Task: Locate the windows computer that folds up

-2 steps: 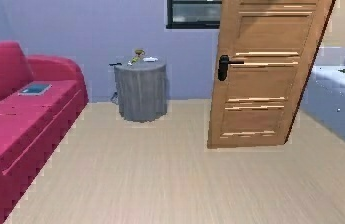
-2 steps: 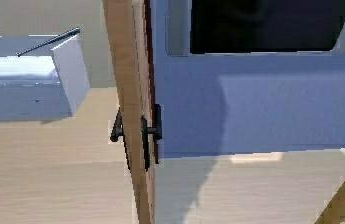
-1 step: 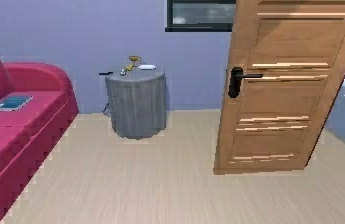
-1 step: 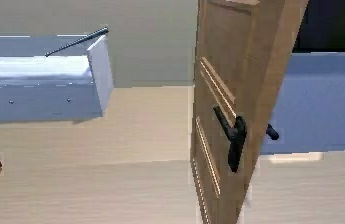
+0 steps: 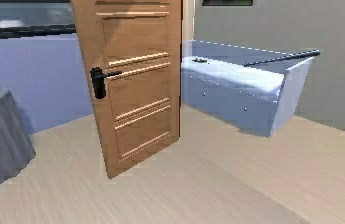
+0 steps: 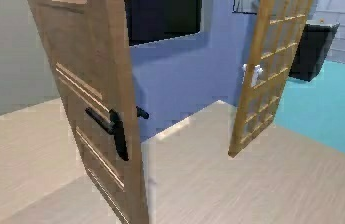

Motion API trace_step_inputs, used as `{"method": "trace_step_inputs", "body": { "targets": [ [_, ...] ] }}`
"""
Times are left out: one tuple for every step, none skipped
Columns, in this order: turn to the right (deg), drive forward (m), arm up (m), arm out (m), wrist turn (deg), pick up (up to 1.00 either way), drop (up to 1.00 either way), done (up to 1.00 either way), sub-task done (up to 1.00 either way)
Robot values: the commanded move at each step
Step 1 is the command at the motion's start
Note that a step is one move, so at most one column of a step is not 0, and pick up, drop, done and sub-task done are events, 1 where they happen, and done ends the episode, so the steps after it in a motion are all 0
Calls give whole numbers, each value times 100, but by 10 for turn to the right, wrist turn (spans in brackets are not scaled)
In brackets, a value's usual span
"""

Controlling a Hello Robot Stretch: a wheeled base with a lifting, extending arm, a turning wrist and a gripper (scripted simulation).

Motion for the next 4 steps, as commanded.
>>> {"method": "trace_step_inputs", "body": {
  "targets": [
    [0,65,0,0,0,0,0,0,0],
    [450,0,0,0,0,0,0,0,0],
    [30,0,0,0,0,0,0,0,0],
    [0,45,0,0,0,0,0,0,0]
  ]
}}
